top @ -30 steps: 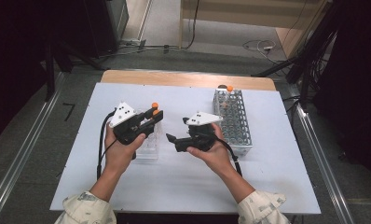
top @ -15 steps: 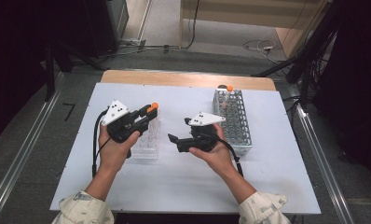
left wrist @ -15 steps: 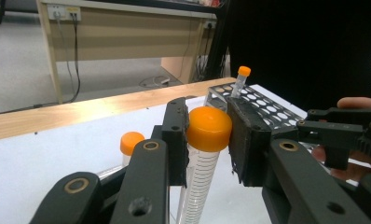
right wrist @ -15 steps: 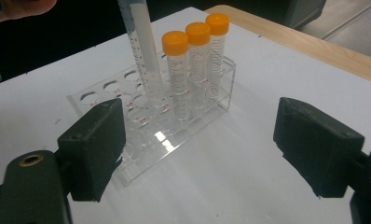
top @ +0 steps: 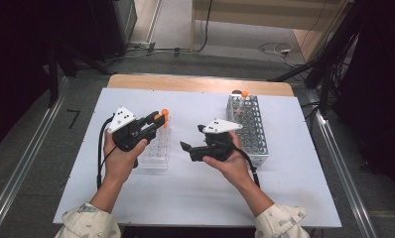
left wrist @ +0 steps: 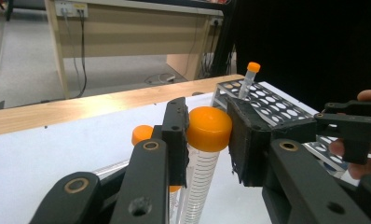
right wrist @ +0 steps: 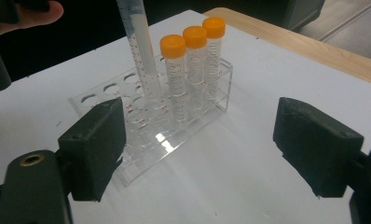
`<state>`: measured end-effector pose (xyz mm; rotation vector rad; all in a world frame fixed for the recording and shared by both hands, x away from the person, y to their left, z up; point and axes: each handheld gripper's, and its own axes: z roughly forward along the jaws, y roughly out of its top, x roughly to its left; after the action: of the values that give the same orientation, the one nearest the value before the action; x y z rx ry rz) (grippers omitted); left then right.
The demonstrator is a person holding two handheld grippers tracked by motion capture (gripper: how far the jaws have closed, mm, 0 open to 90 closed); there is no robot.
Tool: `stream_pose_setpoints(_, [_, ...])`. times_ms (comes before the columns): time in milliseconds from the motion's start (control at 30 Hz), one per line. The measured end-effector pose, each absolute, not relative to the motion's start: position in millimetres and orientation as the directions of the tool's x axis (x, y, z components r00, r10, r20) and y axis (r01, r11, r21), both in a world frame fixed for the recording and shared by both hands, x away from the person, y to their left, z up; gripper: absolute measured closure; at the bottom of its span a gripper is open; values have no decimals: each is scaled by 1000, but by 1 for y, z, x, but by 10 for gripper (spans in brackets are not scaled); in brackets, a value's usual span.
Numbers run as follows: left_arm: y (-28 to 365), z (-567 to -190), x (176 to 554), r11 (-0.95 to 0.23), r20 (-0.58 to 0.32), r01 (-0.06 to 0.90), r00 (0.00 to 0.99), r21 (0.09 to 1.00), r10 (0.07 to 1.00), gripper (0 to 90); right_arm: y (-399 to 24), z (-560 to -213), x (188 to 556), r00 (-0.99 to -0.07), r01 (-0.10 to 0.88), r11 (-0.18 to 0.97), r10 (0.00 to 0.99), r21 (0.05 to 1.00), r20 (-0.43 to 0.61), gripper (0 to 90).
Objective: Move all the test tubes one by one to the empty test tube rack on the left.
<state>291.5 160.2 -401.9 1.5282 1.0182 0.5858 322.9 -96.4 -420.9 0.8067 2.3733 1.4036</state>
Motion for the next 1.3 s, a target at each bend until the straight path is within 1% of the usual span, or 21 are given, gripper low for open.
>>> stream_pose_setpoints(133, [160,-405,293,34,-179,287,495,957,850,706,-97,-420,323,-810,325,374,584,868,52,159])
stream_pose_setpoints(933, [151,-422,294,-19,-140,311,482,950,865,701,-97,-421,322,-812,328,379,581,865,54,159])
stream_pose_setpoints(1300, [149,-429,292,-24,-126,314,447,949,886,699,-98,-420,322,-812,329,376,581,866,56,160])
